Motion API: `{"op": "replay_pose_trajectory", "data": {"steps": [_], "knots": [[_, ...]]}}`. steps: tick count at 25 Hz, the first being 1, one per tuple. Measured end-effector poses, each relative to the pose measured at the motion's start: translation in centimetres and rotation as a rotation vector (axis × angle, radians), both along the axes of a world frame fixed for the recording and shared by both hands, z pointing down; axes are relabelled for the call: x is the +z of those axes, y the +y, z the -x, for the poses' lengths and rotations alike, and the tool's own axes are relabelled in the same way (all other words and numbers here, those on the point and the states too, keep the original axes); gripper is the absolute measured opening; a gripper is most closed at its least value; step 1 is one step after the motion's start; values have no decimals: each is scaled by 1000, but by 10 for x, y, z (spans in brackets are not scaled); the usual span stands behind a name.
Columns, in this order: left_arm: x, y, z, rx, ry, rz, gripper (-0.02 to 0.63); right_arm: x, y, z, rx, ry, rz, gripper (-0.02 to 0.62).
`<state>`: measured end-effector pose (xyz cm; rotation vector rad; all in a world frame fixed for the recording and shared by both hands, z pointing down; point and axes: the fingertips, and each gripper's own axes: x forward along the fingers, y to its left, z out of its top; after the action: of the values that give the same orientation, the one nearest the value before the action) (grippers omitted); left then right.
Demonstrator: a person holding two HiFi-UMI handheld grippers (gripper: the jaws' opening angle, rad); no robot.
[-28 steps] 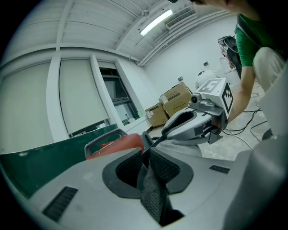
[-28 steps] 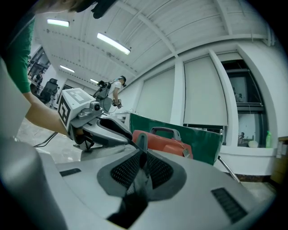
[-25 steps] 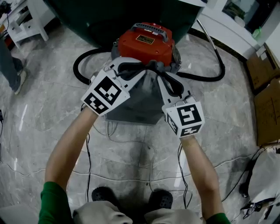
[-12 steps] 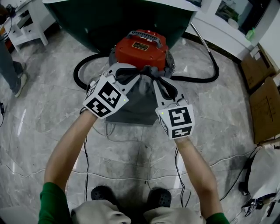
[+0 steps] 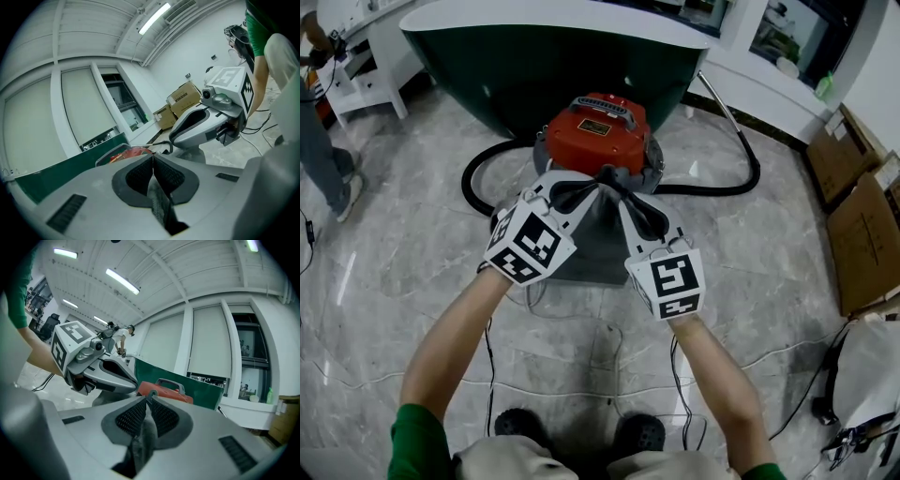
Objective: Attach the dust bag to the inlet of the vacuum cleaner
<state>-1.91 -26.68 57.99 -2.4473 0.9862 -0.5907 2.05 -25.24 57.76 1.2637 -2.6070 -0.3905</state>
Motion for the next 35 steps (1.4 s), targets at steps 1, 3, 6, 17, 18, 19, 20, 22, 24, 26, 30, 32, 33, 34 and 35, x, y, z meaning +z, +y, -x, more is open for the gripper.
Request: {"op": "replay_pose_trajectory", "data": {"steps": [1, 3, 6, 17, 18, 19, 20, 22, 24, 26, 30, 32, 33, 34, 35], "knots": [[1, 2, -2, 3, 4, 7, 9, 1, 1, 1, -3, 4, 3, 41], [5, 6, -4, 7, 17, 23, 6, 3, 3, 2, -9, 12, 11, 40], [8, 10, -5, 9, 42, 51, 5, 7, 8, 3, -16, 26, 21, 40], [9, 26, -4, 10, 103, 90, 5, 9, 22, 1, -18, 25, 36, 12], [9, 27, -4, 11, 108, 91, 5, 11, 23, 2, -19, 28, 39, 12], [11, 29, -4, 13, 109, 93, 5, 13, 25, 2, -20, 32, 42, 12], [12, 30, -5, 15, 107, 94, 5, 15, 26, 3, -23, 37, 46, 12], [14, 33, -7, 22, 99, 95, 5, 17, 29, 4, -27, 43, 51, 12], [14, 36, -8, 24, 96, 99, 5, 17, 31, 6, -31, 47, 53, 12], [15, 38, -7, 22, 98, 102, 5, 17, 33, 7, -31, 54, 55, 12], [18, 39, -7, 18, 102, 110, 5, 16, 32, 4, -21, 61, 57, 12], [18, 40, -7, 18, 101, 110, 5, 15, 33, 3, -16, 61, 53, 11], [20, 40, -7, 16, 101, 112, 5, 15, 33, 2, -14, 61, 51, 12], [21, 39, -6, 14, 100, 115, 5, 15, 33, 2, -13, 60, 50, 12], [21, 39, -6, 12, 100, 116, 5, 14, 33, 1, -11, 60, 50, 12]]}}
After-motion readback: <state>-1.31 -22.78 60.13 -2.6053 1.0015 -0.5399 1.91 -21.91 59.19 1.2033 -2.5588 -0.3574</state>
